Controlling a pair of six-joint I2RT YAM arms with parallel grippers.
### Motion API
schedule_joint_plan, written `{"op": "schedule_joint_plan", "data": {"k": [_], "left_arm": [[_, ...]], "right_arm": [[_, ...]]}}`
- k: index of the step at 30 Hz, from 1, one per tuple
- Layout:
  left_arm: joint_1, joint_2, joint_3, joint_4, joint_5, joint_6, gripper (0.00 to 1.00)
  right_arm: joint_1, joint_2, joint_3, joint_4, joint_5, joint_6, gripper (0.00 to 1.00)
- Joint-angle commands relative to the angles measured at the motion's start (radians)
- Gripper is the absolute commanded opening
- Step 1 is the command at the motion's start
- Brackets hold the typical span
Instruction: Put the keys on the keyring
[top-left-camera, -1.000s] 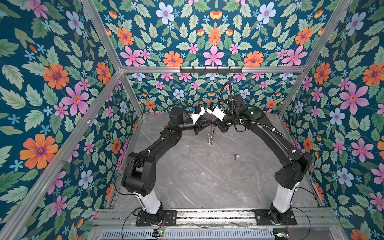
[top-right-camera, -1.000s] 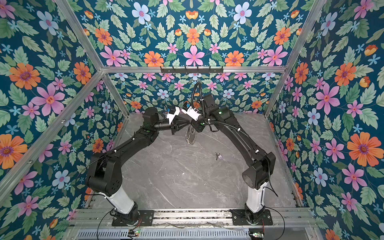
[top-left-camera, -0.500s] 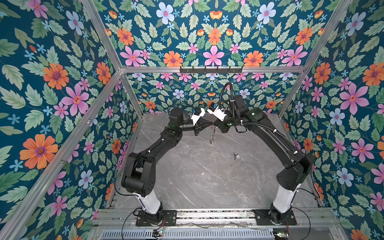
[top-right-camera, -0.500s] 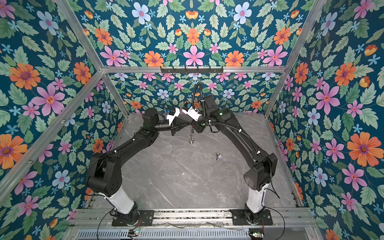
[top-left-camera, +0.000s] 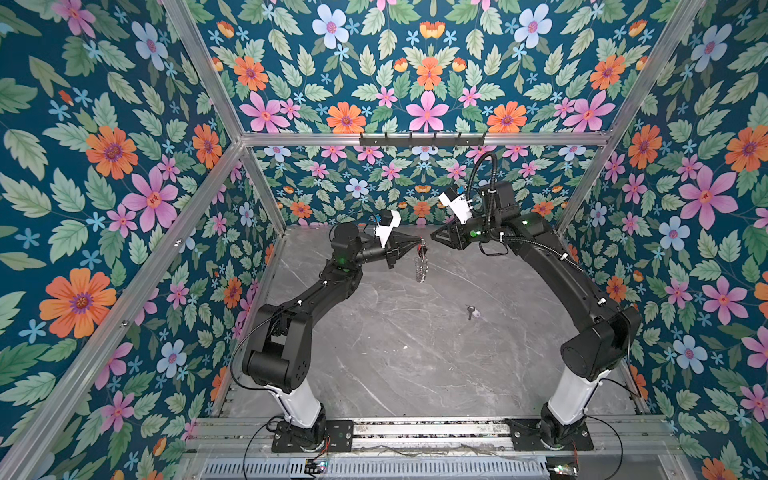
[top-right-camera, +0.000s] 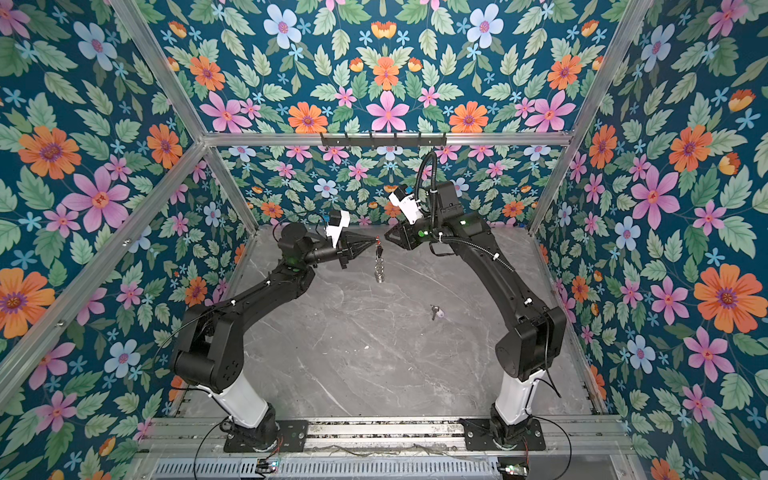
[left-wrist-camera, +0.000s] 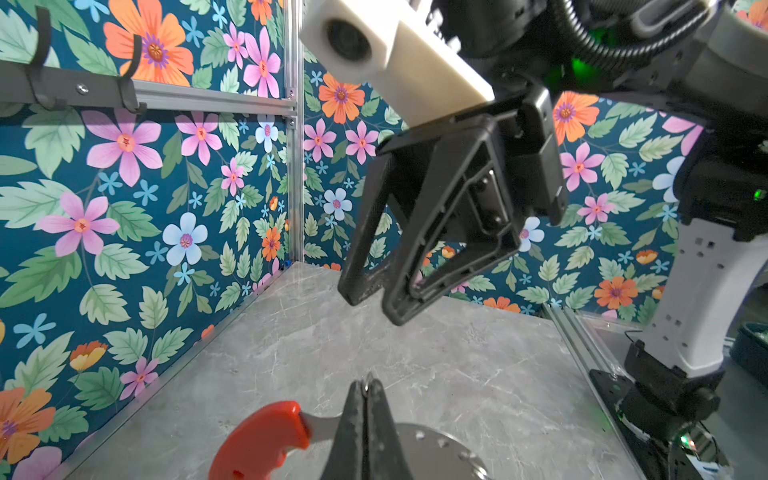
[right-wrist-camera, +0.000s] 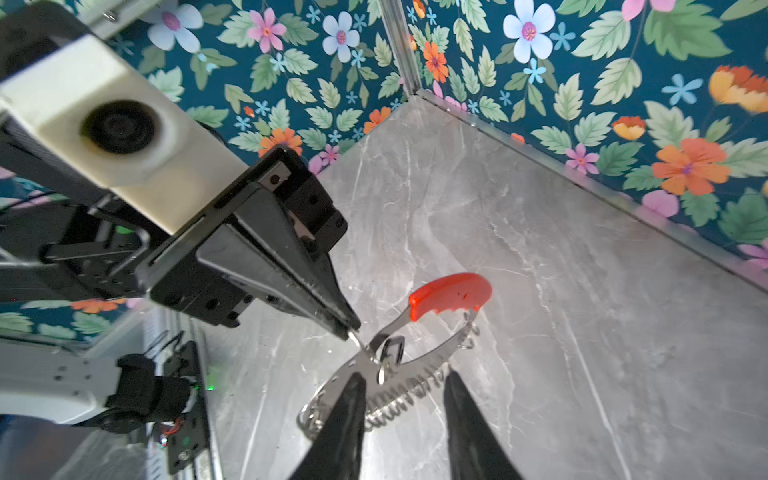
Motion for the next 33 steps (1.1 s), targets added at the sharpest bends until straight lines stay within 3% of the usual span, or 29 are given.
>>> {"op": "schedule_joint_plan", "data": {"k": [1,5,14,23,28,33], "left_arm": [[0.001,0.008,-0.002,0.165,-0.037,-0.133,0.0],[0.002,0.03,-0.006,0.295,-0.062,-0.253,0.0],[0.002,0.074,-0.004,0.535,-0.093,-0.483,0.0],[0.001,0.075,-0.003,0.58,-0.1,-0.54,0.0],[0.001,0.074,0.0,0.584,-0.099,-0.547,0.0],[0.001,0.074,0.002,0.593,-0.104,-0.549,0.0]], "right_arm": [[-0.028,-0.018,-0.049,0.144,-0.187,0.146,0.37],[-0.041,-0.021,-0.102,0.252,-0.286,0.219,0.39],[-0.041,0.01,-0.114,0.374,-0.354,0.311,0.4],[-0.041,0.047,-0.09,0.435,-0.379,0.363,0.33],[-0.041,0.054,-0.086,0.473,-0.396,0.395,0.22],[-0.041,0.051,-0.086,0.482,-0.406,0.408,0.04]]}}
